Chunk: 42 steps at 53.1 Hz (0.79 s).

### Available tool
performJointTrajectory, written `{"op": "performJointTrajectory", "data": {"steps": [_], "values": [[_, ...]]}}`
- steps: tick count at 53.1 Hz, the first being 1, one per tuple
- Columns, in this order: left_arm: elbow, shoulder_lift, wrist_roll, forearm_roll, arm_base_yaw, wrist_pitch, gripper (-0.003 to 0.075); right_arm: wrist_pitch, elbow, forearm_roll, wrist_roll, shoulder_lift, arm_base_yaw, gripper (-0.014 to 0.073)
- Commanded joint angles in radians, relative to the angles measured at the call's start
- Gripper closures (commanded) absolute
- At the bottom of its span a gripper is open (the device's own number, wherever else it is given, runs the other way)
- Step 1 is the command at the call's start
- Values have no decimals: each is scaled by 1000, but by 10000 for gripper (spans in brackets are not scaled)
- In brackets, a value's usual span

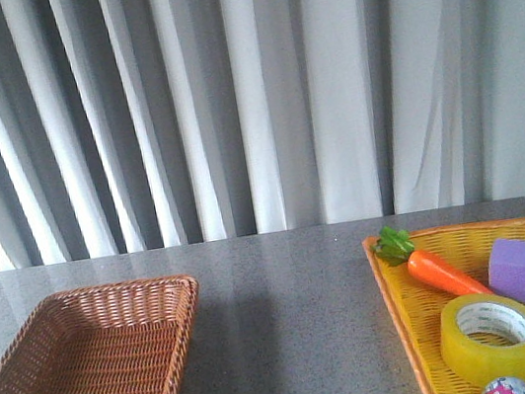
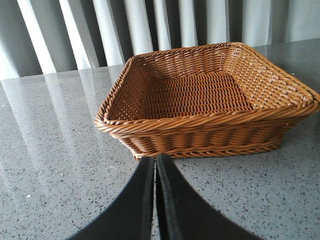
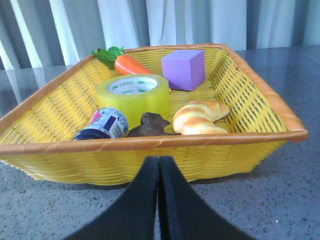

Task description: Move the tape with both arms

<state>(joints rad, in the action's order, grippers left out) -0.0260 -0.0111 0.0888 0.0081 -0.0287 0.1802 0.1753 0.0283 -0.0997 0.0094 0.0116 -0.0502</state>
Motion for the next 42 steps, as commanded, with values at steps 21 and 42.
{"op": "performJointTrajectory", "data": {"steps": [21, 42], "values": [[23, -15, -9, -2, 0, -70, 727, -74, 5, -1, -9, 0, -8, 602], [23, -15, -9, -2, 0, -70, 727, -419, 3, -28, -9, 0, -8, 602]]}}
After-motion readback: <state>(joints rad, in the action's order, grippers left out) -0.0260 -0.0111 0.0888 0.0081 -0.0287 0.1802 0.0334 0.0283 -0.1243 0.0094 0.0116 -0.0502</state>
